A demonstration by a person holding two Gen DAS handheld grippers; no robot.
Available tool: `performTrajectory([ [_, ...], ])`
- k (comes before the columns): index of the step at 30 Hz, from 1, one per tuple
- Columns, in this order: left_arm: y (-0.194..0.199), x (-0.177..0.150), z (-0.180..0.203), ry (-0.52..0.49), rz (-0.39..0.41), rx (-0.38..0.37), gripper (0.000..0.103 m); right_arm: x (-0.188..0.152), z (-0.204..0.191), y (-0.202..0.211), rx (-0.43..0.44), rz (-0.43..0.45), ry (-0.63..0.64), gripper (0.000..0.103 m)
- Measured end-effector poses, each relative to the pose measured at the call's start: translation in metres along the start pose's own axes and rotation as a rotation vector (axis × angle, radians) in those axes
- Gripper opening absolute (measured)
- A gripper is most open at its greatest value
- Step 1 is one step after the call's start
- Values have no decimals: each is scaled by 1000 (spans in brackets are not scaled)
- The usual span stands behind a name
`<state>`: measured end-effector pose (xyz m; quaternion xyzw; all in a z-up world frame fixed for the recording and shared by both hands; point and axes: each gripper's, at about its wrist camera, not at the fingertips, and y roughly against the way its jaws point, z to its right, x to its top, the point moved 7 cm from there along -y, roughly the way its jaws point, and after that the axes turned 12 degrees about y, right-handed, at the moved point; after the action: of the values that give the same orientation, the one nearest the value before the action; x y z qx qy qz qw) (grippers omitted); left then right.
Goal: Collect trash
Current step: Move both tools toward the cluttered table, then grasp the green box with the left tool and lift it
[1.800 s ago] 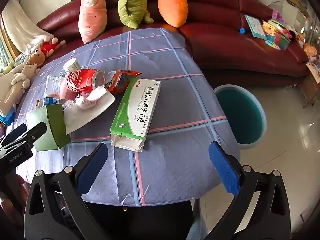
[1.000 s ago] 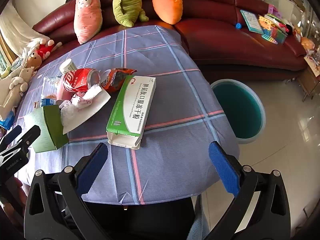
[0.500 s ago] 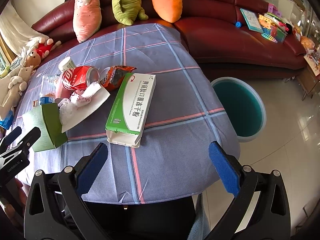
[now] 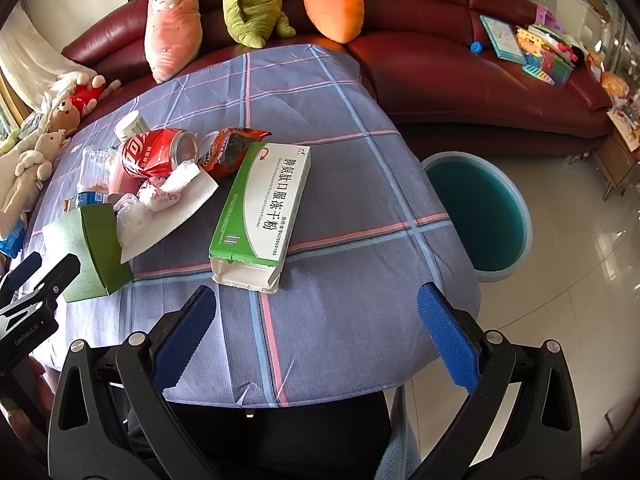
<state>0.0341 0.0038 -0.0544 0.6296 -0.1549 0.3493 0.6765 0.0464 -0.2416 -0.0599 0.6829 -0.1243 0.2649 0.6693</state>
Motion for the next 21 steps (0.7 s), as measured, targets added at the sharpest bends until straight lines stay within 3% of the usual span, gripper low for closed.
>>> performTrajectory([
  [13,-7,-5,-11,12,-22,-4,99,0,-4,-4,-5,-15,14,97],
  [21,-6,5,-38,-10,-17,1,99,2,-14,-9,-3,-31,42,97],
])
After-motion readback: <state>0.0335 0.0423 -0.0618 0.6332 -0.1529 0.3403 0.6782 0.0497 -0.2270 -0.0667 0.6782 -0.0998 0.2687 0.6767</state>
